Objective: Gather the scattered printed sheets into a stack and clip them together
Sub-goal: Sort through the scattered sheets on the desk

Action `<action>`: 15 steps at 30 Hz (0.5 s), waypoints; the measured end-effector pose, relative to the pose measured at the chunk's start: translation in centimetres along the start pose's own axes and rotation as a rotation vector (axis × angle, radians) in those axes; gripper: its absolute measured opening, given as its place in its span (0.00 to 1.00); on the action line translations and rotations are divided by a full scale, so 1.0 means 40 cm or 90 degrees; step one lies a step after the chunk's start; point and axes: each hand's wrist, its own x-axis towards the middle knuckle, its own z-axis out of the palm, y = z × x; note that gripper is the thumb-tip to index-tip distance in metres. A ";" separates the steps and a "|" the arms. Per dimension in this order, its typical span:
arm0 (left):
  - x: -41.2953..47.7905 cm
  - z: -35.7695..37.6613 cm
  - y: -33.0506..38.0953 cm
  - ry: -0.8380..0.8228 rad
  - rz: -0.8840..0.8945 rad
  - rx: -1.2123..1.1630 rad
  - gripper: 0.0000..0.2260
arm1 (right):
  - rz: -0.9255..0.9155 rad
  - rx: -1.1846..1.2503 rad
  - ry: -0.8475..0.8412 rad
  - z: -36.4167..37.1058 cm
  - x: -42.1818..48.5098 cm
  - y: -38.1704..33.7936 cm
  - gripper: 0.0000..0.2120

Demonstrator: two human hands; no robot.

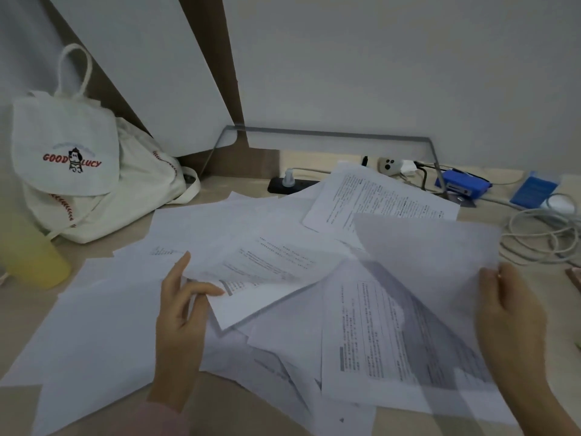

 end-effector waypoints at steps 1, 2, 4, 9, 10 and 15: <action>-0.001 -0.004 -0.004 -0.002 0.001 -0.003 0.21 | -0.005 0.027 0.026 -0.001 -0.001 -0.014 0.12; -0.001 -0.007 -0.007 -0.009 0.002 -0.012 0.20 | -0.017 0.052 0.046 -0.001 -0.006 -0.032 0.12; 0.000 -0.013 -0.012 -0.023 0.003 -0.043 0.23 | -0.066 0.109 0.052 0.004 -0.022 -0.075 0.11; -0.010 -0.023 -0.039 -0.043 -0.035 -0.068 0.27 | -0.206 0.142 -0.168 0.086 -0.094 -0.141 0.10; -0.014 -0.026 -0.043 -0.043 -0.043 -0.071 0.26 | -0.228 0.132 -0.215 0.110 -0.110 -0.142 0.12; -0.028 -0.023 -0.067 -0.018 -0.212 -0.229 0.12 | -0.311 0.071 -0.412 0.253 -0.205 -0.108 0.16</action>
